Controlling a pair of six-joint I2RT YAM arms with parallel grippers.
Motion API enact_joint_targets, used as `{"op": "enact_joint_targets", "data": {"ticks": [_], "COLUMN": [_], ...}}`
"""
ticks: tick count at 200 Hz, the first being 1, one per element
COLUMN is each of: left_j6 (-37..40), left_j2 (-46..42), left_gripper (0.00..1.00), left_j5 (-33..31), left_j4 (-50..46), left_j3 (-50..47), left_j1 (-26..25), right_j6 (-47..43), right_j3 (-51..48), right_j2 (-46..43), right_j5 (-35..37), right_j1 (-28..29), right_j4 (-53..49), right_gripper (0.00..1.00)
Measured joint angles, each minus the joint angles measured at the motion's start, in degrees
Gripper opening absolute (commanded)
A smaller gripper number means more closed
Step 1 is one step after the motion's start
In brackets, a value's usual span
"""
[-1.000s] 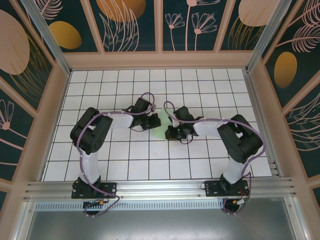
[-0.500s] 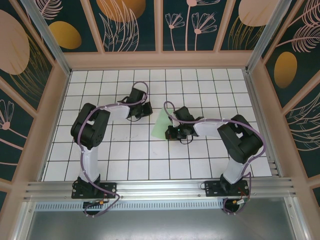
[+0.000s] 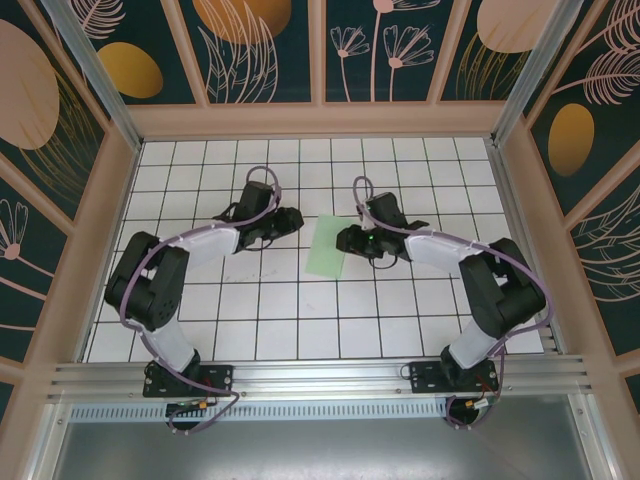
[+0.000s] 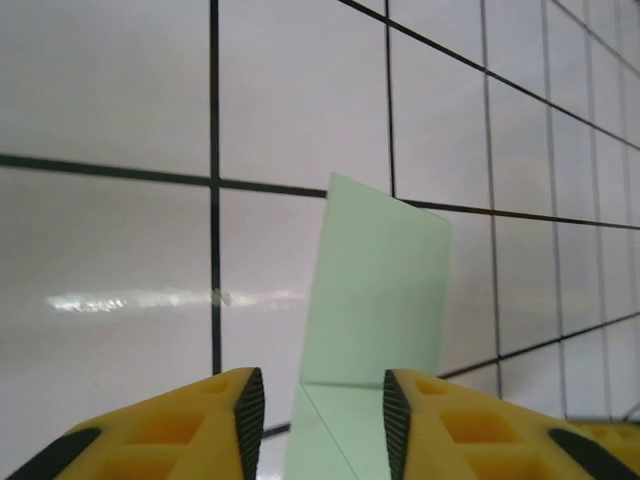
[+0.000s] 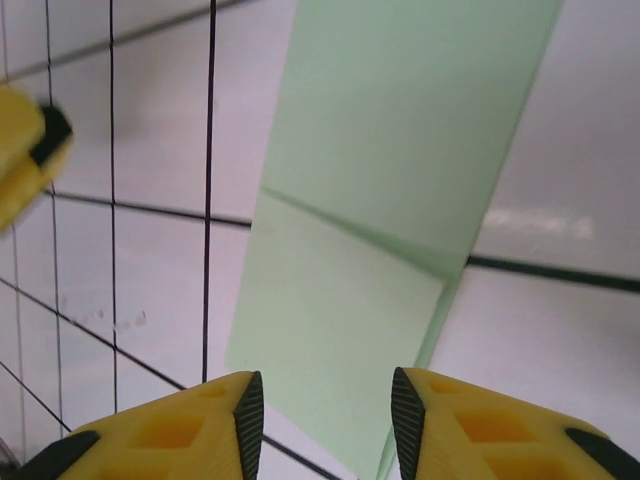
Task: Fold a paper plane with a square sheet of paper (pick it up from the middle)
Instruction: Fold the triangle a second time at the center of the table.
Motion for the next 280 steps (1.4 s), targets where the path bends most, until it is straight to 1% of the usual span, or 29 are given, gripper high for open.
{"op": "enact_joint_targets", "data": {"ticks": [27,49,71,78,90,103,137,183,207,232,242,280], "left_j6": [-4.0,-7.1,-9.2,-9.8,-10.6,-11.3,-12.2,-12.9,-13.0,-13.0,-13.0,-13.4], "left_j2": [-2.0,-2.0,-1.4,-1.0,0.1,1.3,4.1,5.5,5.7,6.0,6.3,6.9], "left_gripper": [0.46,0.46,0.46,0.45,0.45,0.45,0.46,0.46,0.46,0.46,0.46,0.46], "left_j5": [3.4,5.6,7.3,7.7,8.4,9.0,10.3,11.1,11.1,11.1,11.1,11.1], "left_j4": [4.8,8.4,11.3,12.4,14.0,15.0,16.1,16.7,16.7,16.7,16.7,16.7], "left_j3": [-5.7,-8.3,-8.9,-8.9,-8.9,-8.9,-8.9,-8.9,-8.9,-8.9,-8.8,-8.3], "left_j1": [-0.4,-1.7,-3.6,-4.1,-5.0,-5.8,-6.8,-7.1,-7.1,-7.1,-7.1,-7.1], "right_j6": [0.0,-0.2,-0.3,-0.3,-0.4,-0.6,-0.7,-0.8,-1.0,-1.1,-1.3,-0.5], "right_j3": [0.0,0.0,0.4,0.7,1.1,1.3,1.5,1.6,1.6,1.6,1.6,1.6], "right_j2": [0.7,2.2,4.9,5.8,7.1,8.2,9.2,10.3,10.9,11.0,11.1,11.1], "right_j5": [-0.5,-1.4,-2.6,-3.1,-3.9,-5.4,-7.8,-9.8,-11.0,-11.6,-11.6,-11.5], "right_j1": [-3.1,-3.4,-3.4,-3.4,-3.4,-3.4,-3.4,-3.4,-3.3,-3.3,-3.3,-3.4], "right_j4": [0.9,1.3,1.2,1.2,1.5,1.9,2.5,3.0,3.4,4.0,4.2,4.3], "right_gripper": [0.44,0.44,0.43,0.40,0.32,0.30,0.28,0.27,0.23,0.13,0.11,0.09]}}
